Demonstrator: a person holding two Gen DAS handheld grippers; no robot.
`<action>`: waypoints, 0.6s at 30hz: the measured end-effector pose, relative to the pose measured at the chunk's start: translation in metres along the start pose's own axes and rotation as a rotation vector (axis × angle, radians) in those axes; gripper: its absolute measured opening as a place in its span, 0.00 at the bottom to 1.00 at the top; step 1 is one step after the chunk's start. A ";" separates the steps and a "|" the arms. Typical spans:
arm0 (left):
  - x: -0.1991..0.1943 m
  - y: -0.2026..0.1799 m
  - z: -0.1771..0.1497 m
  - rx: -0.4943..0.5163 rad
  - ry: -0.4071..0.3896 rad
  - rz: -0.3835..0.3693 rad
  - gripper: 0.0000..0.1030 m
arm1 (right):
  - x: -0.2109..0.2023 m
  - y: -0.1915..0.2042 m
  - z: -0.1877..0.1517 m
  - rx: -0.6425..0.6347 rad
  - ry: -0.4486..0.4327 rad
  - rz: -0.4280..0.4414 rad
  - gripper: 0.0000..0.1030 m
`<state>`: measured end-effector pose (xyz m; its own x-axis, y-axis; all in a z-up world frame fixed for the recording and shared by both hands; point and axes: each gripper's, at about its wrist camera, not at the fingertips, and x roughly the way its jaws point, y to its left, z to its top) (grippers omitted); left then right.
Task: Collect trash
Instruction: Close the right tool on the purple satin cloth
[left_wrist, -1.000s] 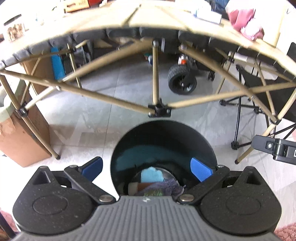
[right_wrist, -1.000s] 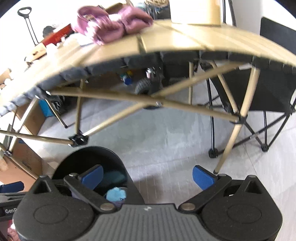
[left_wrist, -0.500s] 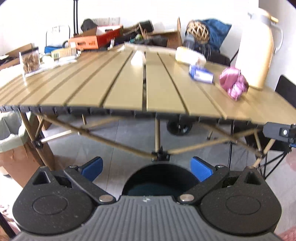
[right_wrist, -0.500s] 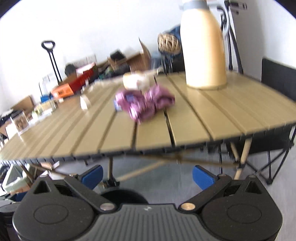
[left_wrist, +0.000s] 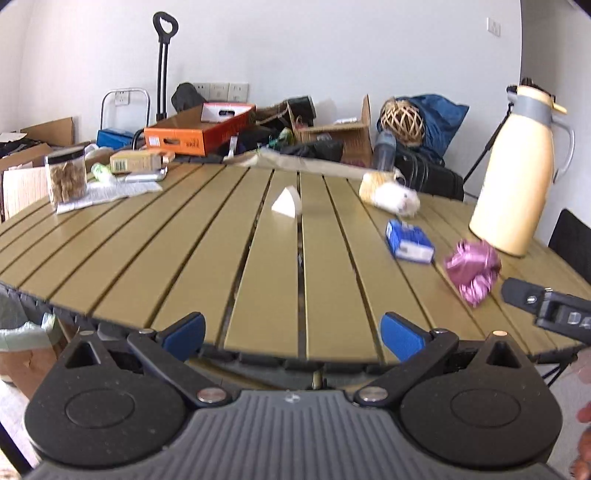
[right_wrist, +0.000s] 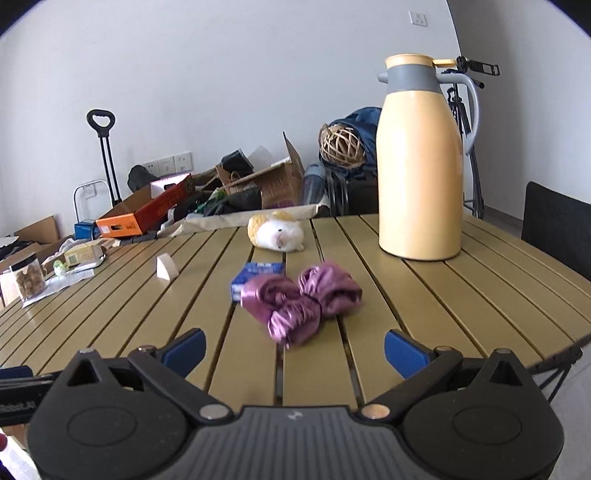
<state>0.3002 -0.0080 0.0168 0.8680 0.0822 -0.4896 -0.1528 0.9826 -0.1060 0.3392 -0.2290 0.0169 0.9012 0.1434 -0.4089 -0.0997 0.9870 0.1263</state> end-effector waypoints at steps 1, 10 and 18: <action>0.002 0.000 0.004 0.000 -0.006 0.002 1.00 | 0.006 0.002 0.004 -0.007 -0.008 -0.007 1.00; 0.030 -0.003 0.038 -0.019 -0.038 0.006 1.00 | 0.058 0.010 0.023 0.021 0.002 -0.032 1.00; 0.066 0.002 0.054 -0.054 -0.017 -0.009 1.00 | 0.105 0.008 0.022 0.079 0.100 -0.107 1.00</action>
<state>0.3829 0.0085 0.0308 0.8774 0.0767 -0.4735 -0.1699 0.9728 -0.1573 0.4423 -0.2081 -0.0049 0.8582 0.0484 -0.5110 0.0313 0.9888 0.1462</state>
